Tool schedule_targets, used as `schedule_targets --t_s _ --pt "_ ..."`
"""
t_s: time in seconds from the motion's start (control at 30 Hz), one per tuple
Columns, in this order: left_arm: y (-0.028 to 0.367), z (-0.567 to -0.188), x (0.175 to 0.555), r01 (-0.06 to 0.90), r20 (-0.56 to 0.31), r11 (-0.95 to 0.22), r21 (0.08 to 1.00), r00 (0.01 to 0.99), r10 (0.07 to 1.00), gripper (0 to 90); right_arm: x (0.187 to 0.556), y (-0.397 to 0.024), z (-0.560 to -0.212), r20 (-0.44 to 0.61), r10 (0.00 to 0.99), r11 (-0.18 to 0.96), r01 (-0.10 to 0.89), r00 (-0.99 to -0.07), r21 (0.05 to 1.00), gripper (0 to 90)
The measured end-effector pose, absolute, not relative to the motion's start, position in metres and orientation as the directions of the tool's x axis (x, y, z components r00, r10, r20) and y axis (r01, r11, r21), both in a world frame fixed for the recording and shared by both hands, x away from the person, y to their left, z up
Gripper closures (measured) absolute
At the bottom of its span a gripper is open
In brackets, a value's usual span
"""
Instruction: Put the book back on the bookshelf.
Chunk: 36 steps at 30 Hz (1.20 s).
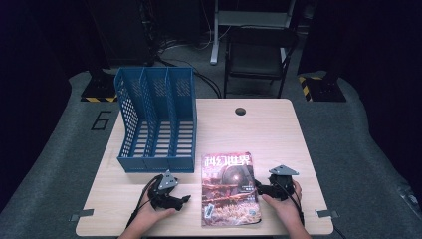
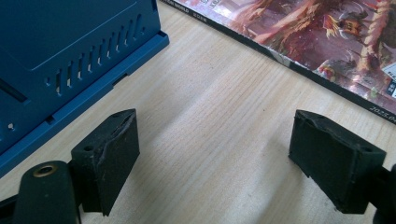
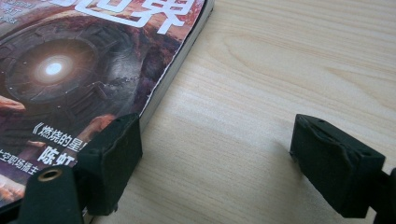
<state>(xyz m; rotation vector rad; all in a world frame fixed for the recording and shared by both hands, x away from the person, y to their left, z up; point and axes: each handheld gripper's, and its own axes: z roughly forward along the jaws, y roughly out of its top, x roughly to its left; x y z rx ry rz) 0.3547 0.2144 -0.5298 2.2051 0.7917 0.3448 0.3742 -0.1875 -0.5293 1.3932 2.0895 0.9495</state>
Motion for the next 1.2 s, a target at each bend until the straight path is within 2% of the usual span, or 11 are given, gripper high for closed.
schedule_targets --t_s 0.9,1.07,1.2 --pt "0.212 -0.53 0.355 0.433 0.008 -0.52 0.736 0.762 0.647 15.9 0.373 -0.187 -0.528 0.005 0.921 0.257 0.616 -0.389 0.745 18.6" --pt "0.212 -0.53 0.354 0.431 0.017 -0.515 0.741 0.755 0.656 15.9 0.374 -0.189 -0.523 0.009 0.919 0.267 0.639 -0.395 0.721 26.7" --pt "0.212 -0.53 0.354 0.433 0.012 -0.517 0.738 0.758 0.652 16.1 0.375 -0.194 -0.519 0.07 0.92 0.226 0.667 -0.386 0.71 34.1"
